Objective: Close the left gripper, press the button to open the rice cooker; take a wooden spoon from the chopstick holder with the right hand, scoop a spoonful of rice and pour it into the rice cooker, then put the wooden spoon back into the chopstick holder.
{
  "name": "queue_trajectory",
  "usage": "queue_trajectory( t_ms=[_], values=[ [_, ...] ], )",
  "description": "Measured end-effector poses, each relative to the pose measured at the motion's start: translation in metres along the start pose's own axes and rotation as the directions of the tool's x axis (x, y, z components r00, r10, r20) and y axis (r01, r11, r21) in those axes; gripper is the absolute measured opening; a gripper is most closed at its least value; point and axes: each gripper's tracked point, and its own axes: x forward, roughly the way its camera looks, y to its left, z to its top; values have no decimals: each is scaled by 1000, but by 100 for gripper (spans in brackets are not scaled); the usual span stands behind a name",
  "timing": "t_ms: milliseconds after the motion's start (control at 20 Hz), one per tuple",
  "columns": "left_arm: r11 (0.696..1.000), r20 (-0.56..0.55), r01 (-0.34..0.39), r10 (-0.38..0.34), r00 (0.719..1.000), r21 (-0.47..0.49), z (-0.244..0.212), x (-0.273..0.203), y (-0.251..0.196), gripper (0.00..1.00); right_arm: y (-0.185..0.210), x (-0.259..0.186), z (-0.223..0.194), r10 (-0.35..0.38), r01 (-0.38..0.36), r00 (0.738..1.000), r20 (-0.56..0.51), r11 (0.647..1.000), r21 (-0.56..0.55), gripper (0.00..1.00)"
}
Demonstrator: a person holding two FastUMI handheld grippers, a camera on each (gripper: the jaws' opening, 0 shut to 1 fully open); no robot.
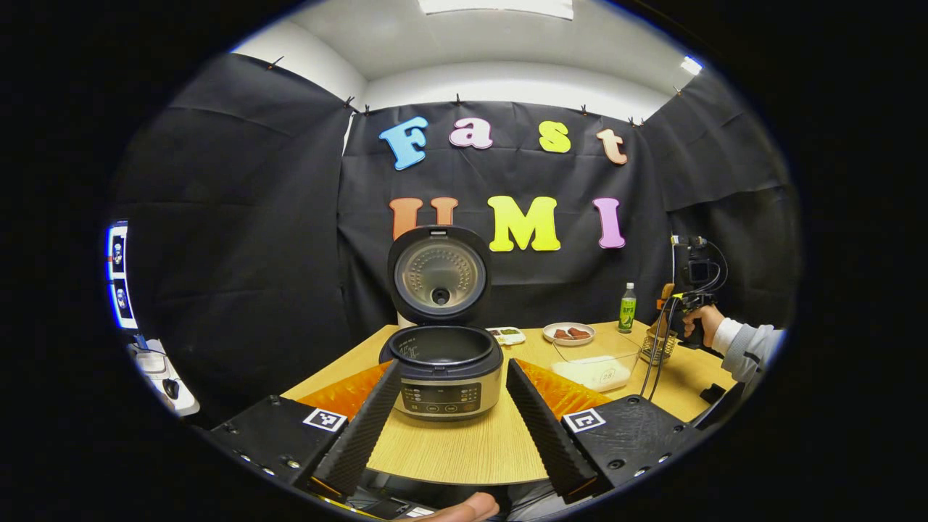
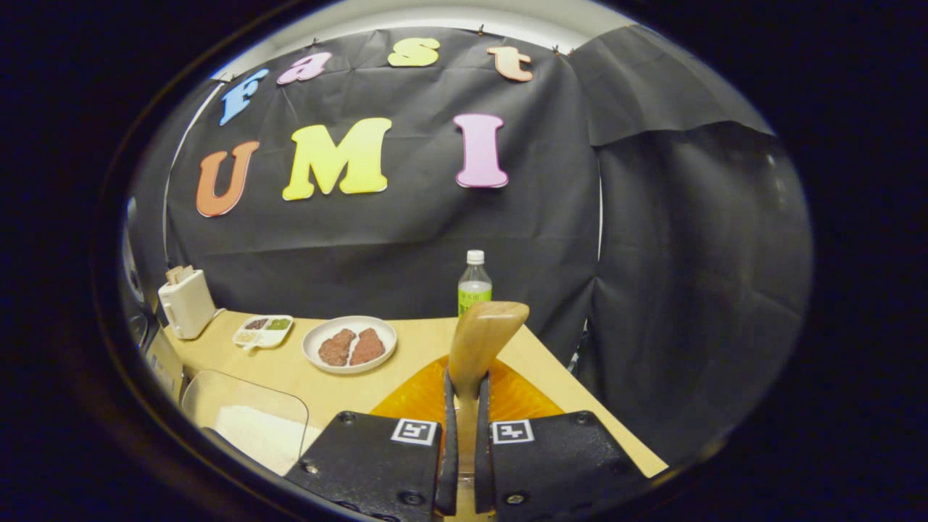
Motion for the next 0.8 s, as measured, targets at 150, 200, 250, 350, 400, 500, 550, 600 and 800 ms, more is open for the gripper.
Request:
queue_trajectory(
  t_ms=[150,200,250,350,400,500,550,600,800],
  values=[
    [1000,-1,4,-4,1000,11,0,1,-5,93,-1,7,-14,24,-23,999,-37,999,28,14],
    [1000,-1,8,-8,1000,10,1,3,-8,93,0,6,-15,28,-27,999,-43,999,29,15],
    [1000,-2,12,-12,1000,8,-1,3,-9,93,2,8,-17,32,-31,998,-47,999,25,15],
    [1000,-11,23,-23,1000,6,-3,7,-15,93,2,9,-15,38,-37,998,-51,999,8,18],
    [1000,-18,26,-26,1000,12,-5,9,-18,93,2,9,-13,40,-40,998,-46,999,2,21],
    [999,-21,19,-18,1000,27,-7,9,-19,94,-6,10,-8,8,-9,1000,-28,1000,-19,30],
    [1000,-20,15,-14,1000,27,-7,11,-20,93,-9,9,-3,-4,3,1000,-15,999,-32,45],
    [1000,-23,7,-6,1000,21,-8,12,-19,93,-12,7,0,-20,20,1000,-3,999,-45,60],
    [1000,-37,-3,3,999,7,-15,22,-29,93,-20,-14,29,-50,54,996,80,998,-45,88]
  ],
)
